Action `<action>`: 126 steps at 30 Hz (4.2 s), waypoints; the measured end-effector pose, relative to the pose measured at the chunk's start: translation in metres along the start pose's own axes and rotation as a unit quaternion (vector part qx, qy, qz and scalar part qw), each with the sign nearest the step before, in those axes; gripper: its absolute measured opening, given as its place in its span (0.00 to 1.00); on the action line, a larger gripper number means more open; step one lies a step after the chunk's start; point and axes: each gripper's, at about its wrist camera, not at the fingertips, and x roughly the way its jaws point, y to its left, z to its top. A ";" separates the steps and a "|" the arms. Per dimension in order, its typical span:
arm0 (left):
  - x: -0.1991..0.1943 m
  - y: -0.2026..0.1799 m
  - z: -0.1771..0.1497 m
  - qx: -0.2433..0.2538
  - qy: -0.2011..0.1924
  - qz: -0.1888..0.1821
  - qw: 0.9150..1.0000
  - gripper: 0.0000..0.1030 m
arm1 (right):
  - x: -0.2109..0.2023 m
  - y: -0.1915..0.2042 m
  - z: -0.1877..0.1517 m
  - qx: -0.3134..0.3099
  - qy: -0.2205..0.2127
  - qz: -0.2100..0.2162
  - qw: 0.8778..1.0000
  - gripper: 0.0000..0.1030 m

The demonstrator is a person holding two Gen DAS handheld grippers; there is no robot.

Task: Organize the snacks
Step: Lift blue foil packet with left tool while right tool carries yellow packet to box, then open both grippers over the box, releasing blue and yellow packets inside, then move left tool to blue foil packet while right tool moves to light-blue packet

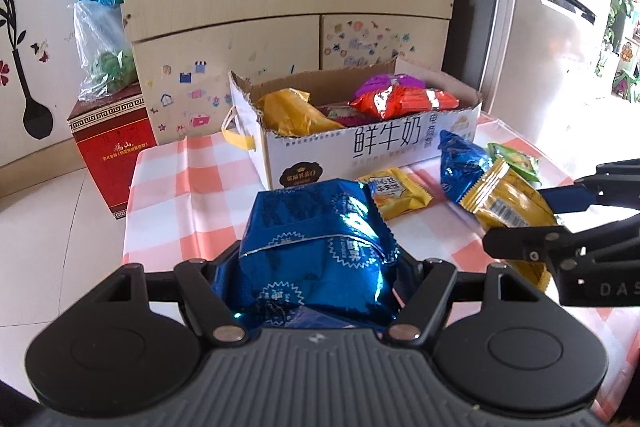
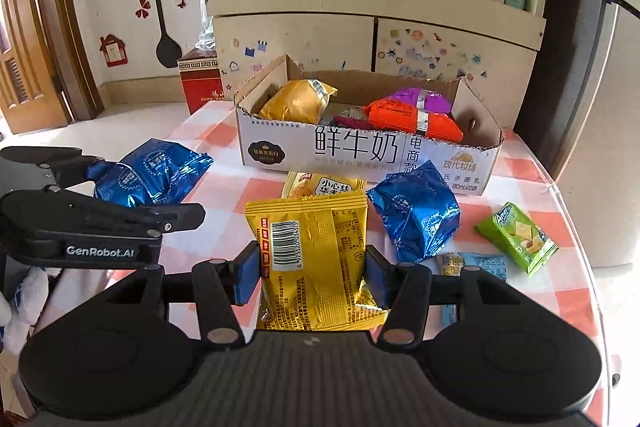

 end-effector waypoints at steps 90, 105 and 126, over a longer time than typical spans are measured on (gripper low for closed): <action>0.092 -0.060 0.146 0.035 -0.035 -0.058 0.997 0.90 | 0.011 -0.153 0.093 0.110 -0.041 -0.068 0.991 0.88; 0.111 -0.105 0.114 0.087 0.018 -0.097 0.991 0.90 | 0.010 -0.145 0.040 0.107 0.047 -0.075 0.990 0.91; 0.158 -0.128 0.085 0.096 0.076 -0.141 0.982 0.90 | 0.063 -0.131 -0.005 0.062 0.177 -0.038 0.981 0.91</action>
